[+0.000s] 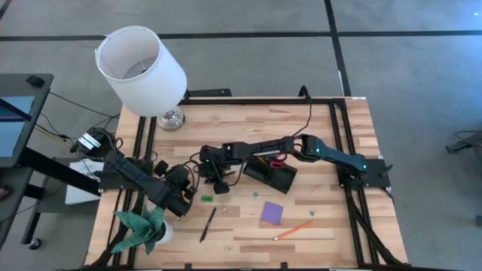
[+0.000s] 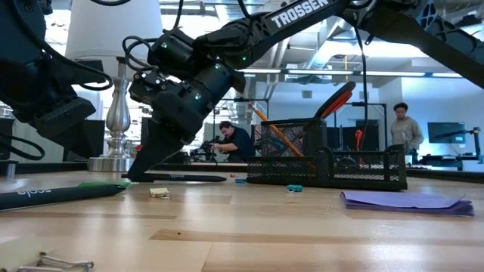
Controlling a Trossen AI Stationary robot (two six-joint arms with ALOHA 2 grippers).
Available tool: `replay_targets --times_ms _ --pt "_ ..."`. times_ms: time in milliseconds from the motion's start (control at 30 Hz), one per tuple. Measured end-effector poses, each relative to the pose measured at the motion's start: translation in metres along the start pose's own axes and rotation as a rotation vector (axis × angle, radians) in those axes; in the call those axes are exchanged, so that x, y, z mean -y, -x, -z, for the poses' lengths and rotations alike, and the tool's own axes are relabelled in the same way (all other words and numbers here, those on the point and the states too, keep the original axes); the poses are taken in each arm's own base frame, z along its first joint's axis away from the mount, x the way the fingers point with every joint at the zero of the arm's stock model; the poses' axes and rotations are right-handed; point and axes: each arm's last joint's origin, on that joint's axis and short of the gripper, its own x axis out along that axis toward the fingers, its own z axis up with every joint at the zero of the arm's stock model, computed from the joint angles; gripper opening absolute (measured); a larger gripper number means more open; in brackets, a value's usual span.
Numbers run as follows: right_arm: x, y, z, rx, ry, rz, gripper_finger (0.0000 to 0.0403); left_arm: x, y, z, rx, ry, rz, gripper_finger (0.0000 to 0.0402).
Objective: Pick and place office supplies into organizer
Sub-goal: Put the top black pen into the black desk organizer
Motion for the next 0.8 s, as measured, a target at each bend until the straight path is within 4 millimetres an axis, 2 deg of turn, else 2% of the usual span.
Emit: replay_targets --times_ms 200,367,600,700,800 --pt "-0.003 0.007 -0.003 -0.054 -0.018 -0.02 0.0018 -0.002 0.0 0.0 -0.001 0.003 -0.017 0.0119" --pt "-0.005 0.009 -0.006 -0.055 -0.014 -0.027 0.0001 -0.004 0.0 0.0 -0.002 0.003 -0.031 0.0119" --pt "-0.01 0.01 -0.008 -0.067 0.027 -0.042 0.0006 -0.004 0.0 0.001 -0.026 0.003 -0.03 0.0119" --pt "-0.015 0.01 -0.006 -0.103 0.076 -0.062 0.0016 -0.004 0.0 0.001 -0.026 0.003 -0.029 0.0119" --pt "-0.023 0.008 -0.006 -0.126 0.089 -0.079 0.0043 -0.004 0.0 0.001 -0.026 0.003 -0.03 0.0119"
